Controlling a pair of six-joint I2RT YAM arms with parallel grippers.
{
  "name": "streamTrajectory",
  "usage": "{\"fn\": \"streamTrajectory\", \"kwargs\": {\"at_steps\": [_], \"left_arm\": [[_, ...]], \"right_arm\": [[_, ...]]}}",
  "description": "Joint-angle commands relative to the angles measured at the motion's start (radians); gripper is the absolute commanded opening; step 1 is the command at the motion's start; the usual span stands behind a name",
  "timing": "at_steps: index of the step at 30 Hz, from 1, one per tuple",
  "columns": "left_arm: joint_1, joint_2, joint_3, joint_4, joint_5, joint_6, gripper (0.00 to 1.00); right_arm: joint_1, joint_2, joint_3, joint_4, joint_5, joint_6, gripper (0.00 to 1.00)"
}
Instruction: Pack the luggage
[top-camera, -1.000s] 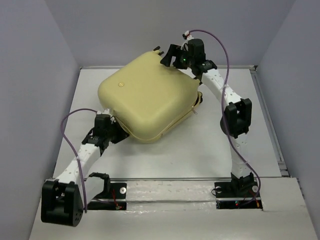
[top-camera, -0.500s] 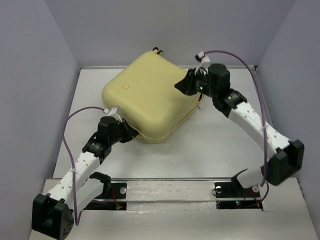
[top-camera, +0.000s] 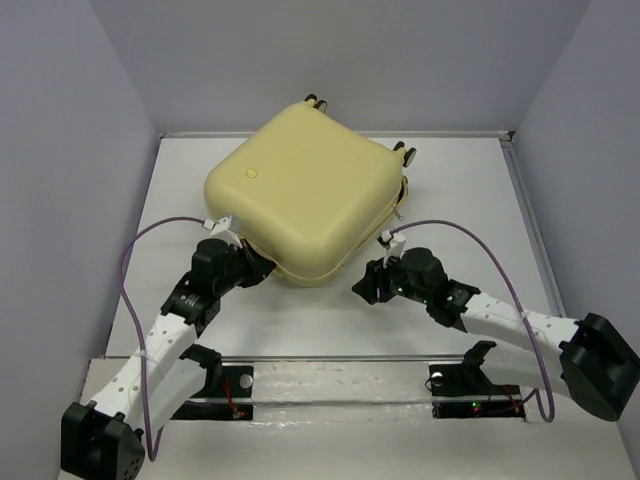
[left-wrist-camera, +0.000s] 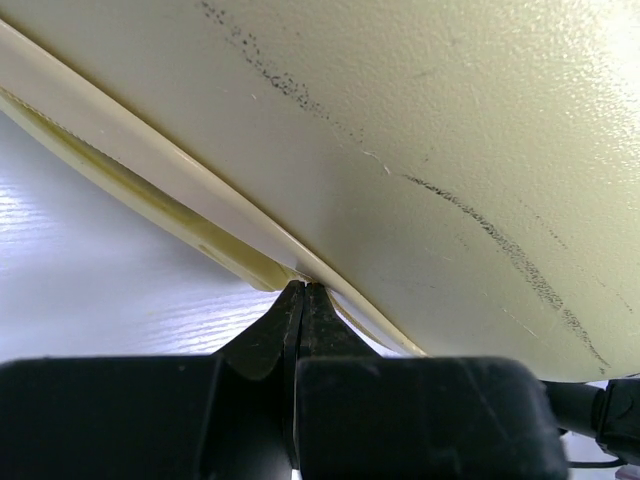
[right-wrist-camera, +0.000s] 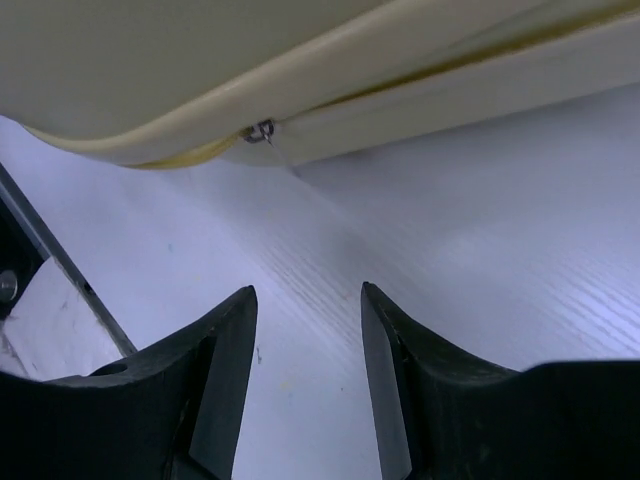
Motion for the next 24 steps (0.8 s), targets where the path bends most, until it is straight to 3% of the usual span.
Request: {"fn": "streamTrajectory", "kwargs": {"at_steps": [1,5,19,24], "left_arm": [[-0.011,-0.019,0.003,0.163,0.029,0.009,0.06],[-0.011,-0.021,0.020,0.172,0.026,0.009,0.06],[-0.011,0.002,0.026,0.206,0.048,-0.003,0.06],[-0.012,0.002,0.031,0.219,0.055,-0.020,0.06]], "right_arm": [[-0.001,0.072,0.009,0.324,0.048,-0.012,0.52],[-0.001,0.170,0.045,0.381,0.035,-0.044,0.50],[-0.001,0.288,0.016,0.693,0.065,-0.076,0.44],[-0.001,0.334,0.007,0.785,0.073,-0.070,0.18]]}}
